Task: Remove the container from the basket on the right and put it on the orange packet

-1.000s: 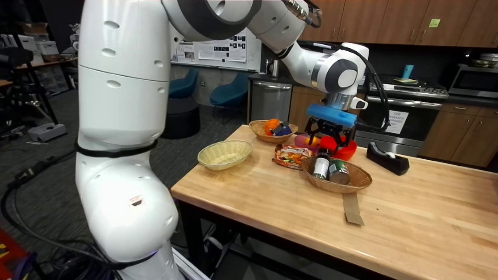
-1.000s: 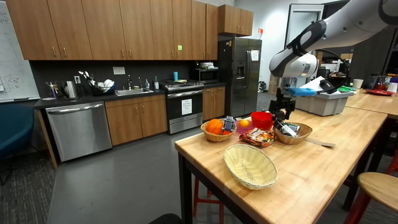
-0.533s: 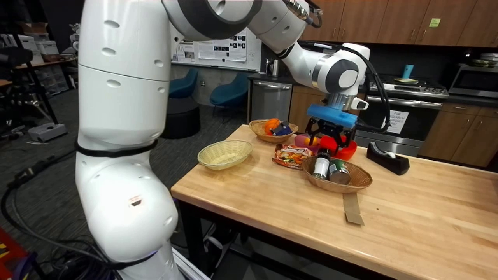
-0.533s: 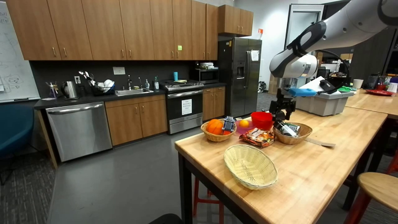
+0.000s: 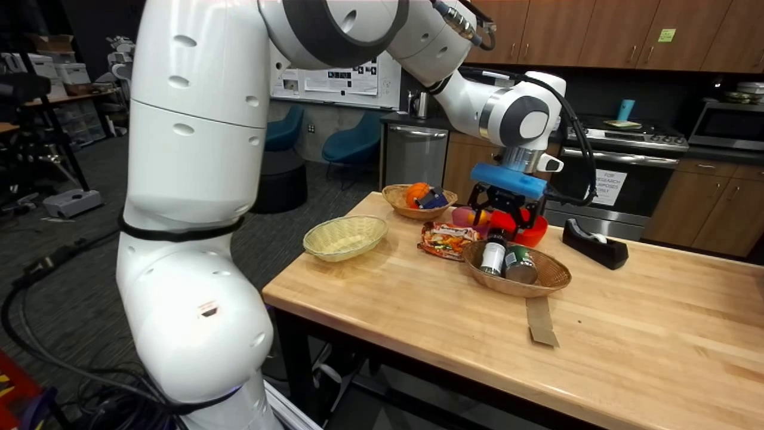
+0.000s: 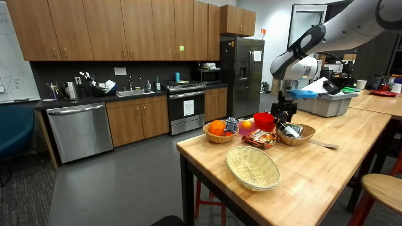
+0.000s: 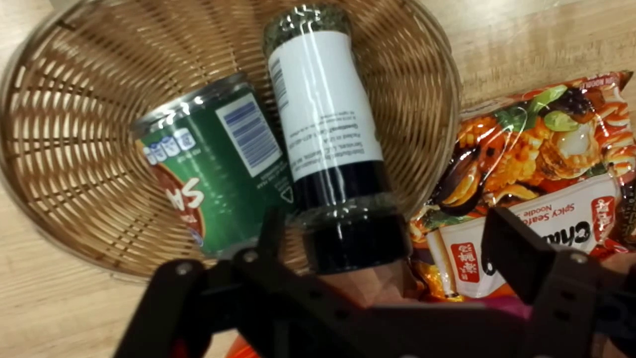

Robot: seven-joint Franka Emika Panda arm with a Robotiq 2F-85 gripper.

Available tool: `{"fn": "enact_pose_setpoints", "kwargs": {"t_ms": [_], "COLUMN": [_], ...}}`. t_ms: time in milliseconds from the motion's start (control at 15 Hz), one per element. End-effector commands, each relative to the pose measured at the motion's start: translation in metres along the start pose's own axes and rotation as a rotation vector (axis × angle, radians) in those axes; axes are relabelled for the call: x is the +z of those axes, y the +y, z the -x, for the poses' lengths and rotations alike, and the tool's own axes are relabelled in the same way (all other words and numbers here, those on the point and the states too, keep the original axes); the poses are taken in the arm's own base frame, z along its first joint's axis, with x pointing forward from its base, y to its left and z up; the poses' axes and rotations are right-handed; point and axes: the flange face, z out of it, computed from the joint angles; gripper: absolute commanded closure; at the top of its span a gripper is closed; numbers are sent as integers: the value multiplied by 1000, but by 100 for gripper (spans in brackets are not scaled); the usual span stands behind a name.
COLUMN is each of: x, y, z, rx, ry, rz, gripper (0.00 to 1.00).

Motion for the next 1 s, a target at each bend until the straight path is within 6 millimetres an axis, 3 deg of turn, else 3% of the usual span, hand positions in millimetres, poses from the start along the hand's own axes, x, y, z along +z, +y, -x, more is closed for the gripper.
{"fn": "enact_pose_setpoints", "kwargs": {"t_ms": [0, 933], "x": [-12, -11], "y": [-7, -7], "z": [-4, -1], "rx": [18, 81], "ry": [-12, -65], "rz": [-15, 0], "gripper": [0, 0]}}
